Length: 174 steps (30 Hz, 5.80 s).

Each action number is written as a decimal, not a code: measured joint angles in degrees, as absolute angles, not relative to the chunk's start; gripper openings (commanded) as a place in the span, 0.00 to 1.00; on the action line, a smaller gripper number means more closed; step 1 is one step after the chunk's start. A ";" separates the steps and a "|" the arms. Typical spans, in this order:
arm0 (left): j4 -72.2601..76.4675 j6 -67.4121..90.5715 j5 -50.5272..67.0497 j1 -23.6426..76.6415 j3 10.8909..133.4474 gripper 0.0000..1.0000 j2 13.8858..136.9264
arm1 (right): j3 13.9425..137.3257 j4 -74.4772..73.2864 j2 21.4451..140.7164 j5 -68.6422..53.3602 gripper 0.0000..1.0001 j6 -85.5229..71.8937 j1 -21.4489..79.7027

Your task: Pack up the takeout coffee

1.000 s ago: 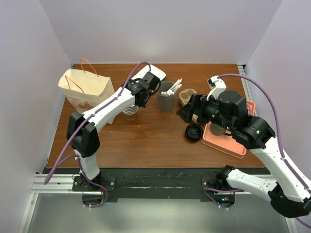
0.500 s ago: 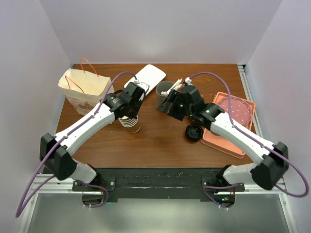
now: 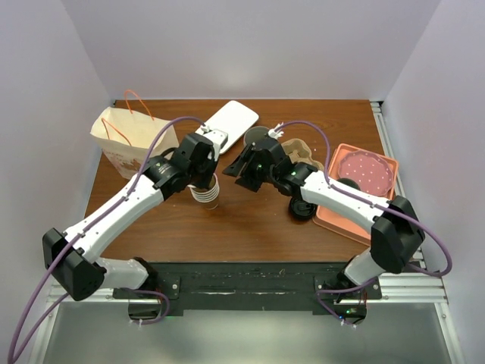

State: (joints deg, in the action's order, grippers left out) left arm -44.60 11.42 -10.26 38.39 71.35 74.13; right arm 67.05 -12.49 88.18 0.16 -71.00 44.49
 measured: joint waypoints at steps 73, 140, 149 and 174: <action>-49.95 18.50 -13.78 61.91 84.75 0.47 92.12 | 74.19 -56.45 44.36 34.37 0.67 -56.77 44.62; -36.45 1.85 -22.70 38.83 83.26 0.25 101.78 | 76.99 -57.82 48.14 30.44 0.70 -52.38 44.62; -36.47 1.67 -22.70 38.81 83.50 0.52 102.65 | 77.89 -55.90 50.81 30.35 0.71 -50.41 44.62; -35.05 23.99 -4.32 38.81 69.32 1.00 61.28 | 56.01 -54.26 57.58 25.34 0.54 -47.64 44.62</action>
